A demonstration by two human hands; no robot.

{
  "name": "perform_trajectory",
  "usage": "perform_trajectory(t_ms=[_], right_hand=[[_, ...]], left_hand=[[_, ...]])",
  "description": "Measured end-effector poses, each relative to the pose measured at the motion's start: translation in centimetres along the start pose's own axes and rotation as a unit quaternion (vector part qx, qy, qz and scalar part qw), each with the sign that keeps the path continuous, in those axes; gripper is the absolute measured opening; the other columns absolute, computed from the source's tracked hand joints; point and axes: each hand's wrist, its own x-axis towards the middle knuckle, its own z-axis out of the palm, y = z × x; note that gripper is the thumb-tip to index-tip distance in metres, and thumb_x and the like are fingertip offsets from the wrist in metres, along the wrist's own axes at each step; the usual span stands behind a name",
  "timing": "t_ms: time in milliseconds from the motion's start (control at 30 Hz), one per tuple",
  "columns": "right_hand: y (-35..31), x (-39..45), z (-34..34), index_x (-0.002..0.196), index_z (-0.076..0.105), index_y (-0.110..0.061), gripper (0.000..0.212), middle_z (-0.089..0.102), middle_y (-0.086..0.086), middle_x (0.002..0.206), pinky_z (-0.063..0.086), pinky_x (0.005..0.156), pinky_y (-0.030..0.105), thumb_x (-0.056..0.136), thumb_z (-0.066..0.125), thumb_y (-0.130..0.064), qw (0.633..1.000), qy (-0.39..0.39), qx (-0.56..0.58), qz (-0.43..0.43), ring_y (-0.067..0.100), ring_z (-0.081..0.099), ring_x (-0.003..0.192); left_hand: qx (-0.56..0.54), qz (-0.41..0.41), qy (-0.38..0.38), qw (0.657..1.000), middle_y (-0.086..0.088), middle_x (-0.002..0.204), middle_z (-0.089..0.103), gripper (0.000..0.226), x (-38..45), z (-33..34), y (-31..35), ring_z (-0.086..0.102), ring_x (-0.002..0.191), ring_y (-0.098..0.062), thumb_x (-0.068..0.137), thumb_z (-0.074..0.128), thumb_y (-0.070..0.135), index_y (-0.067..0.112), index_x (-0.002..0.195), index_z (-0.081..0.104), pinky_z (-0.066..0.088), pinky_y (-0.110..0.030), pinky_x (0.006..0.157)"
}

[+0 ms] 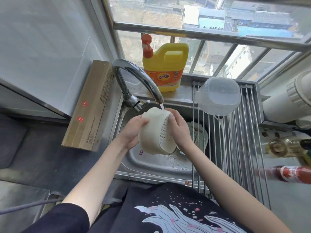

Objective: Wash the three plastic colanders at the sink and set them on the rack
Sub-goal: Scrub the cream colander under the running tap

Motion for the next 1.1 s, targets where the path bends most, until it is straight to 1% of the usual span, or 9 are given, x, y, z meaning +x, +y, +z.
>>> perform_trajectory(t_ms=[233, 367, 467, 533, 600, 700, 867, 1000, 1100], right_hand=[[-1.1, -1.0, -0.5, 0.124, 0.060, -0.030, 0.031, 0.060, -0.020, 0.123, 0.041, 0.099, 0.025, 0.093, 0.052, -0.029, 0.995, 0.004, 0.025, -0.092, -0.002, 0.052, 0.117], [-1.3, -0.5, -0.7, 0.140, 0.044, -0.026, 0.044, 0.048, -0.007, 0.139, 0.039, 0.103, 0.030, 0.097, 0.048, -0.036, 0.980, 0.104, 0.153, 0.077, 0.006, 0.046, 0.124], [-1.4, -0.7, -0.9, 0.136, 0.044, -0.025, 0.055, 0.055, 0.004, 0.132, 0.049, 0.084, 0.045, 0.095, 0.034, -0.059, 0.917, 0.023, 0.302, 0.260, 0.020, 0.054, 0.112], [-1.1, -1.1, -0.8, 0.124, 0.055, -0.016, 0.056, 0.064, 0.010, 0.118, 0.052, 0.079, 0.045, 0.096, 0.030, -0.057, 0.905, 0.014, 0.324, 0.276, 0.025, 0.060, 0.103], [-0.4, -0.8, -0.9, 0.124, 0.055, -0.006, 0.044, 0.060, 0.014, 0.118, 0.048, 0.090, 0.039, 0.100, 0.037, -0.039, 0.944, 0.074, 0.241, 0.211, 0.025, 0.056, 0.110], [0.5, -0.2, -0.9, 0.126, 0.055, -0.010, 0.034, 0.059, 0.000, 0.119, 0.041, 0.075, 0.006, 0.102, 0.035, -0.024, 0.982, 0.093, 0.109, 0.125, 0.004, 0.055, 0.103], [0.1, 0.1, 1.0, 0.129, 0.055, -0.013, 0.034, 0.058, 0.000, 0.127, 0.038, 0.096, 0.026, 0.101, 0.038, -0.020, 0.999, 0.016, 0.013, 0.034, 0.011, 0.051, 0.117], [0.2, -1.5, 2.2, 0.141, 0.045, -0.014, 0.052, 0.043, 0.005, 0.147, 0.013, 0.117, 0.035, 0.094, 0.033, -0.035, 0.941, -0.048, -0.268, -0.200, 0.019, 0.030, 0.140], [0.8, -2.2, 2.1, 0.147, 0.035, -0.015, 0.059, 0.033, 0.000, 0.153, 0.005, 0.118, 0.028, 0.093, 0.040, -0.039, 0.908, -0.113, -0.309, -0.259, 0.015, 0.021, 0.144]], left_hand=[[0.087, 0.033, 0.094, 0.991, -0.011, 0.097, 0.068, 0.033, 1.2, 0.6, 1.0, 0.062, 0.090, -0.028, 0.094, 0.052, 0.038, 0.008, 0.095, 0.066, 0.051, -0.039, 0.080], [0.059, 0.079, 0.067, 0.993, -0.002, 0.084, 0.068, 0.065, 0.9, -0.5, -0.1, 0.061, 0.077, -0.016, 0.042, 0.083, 0.065, 0.017, 0.084, 0.068, 0.051, -0.029, 0.065], [0.032, 0.080, -0.007, 0.996, 0.001, 0.084, 0.072, 0.074, 0.3, -1.3, -0.8, 0.065, 0.076, -0.010, 0.035, 0.087, 0.059, 0.016, 0.093, 0.073, 0.054, -0.023, 0.065], [0.062, 0.064, -0.042, 0.995, 0.002, 0.085, 0.073, 0.060, 0.0, -1.9, -0.9, 0.065, 0.077, -0.008, 0.042, 0.089, 0.050, 0.019, 0.092, 0.076, 0.053, -0.021, 0.065], [0.135, 0.033, -0.087, 0.986, 0.000, 0.096, 0.073, 0.041, -0.5, -2.7, -0.6, 0.065, 0.088, -0.009, 0.066, 0.083, 0.027, 0.022, 0.105, 0.073, 0.052, -0.022, 0.075], [0.205, -0.011, -0.122, 0.971, -0.003, 0.100, 0.071, 0.037, -1.0, -2.8, -0.5, 0.064, 0.089, -0.011, 0.083, 0.064, 0.008, 0.014, 0.120, 0.063, 0.051, -0.020, 0.076], [0.175, 0.068, 0.093, 0.978, 0.001, 0.077, 0.063, 0.022, -0.4, 0.4, -2.4, 0.054, 0.068, -0.010, 0.096, 0.051, 0.022, 0.016, 0.082, 0.067, 0.042, -0.025, 0.060], [0.164, 0.117, 0.141, 0.969, 0.000, 0.075, 0.062, 0.025, 0.2, 0.9, -2.1, 0.054, 0.067, -0.009, 0.098, 0.047, 0.020, 0.016, 0.080, 0.064, 0.044, -0.022, 0.058], [0.140, 0.110, 0.142, 0.974, 0.000, 0.080, 0.067, 0.023, 0.1, 0.8, -2.4, 0.060, 0.070, -0.008, 0.099, 0.046, 0.020, 0.018, 0.088, 0.067, 0.048, -0.021, 0.061]])
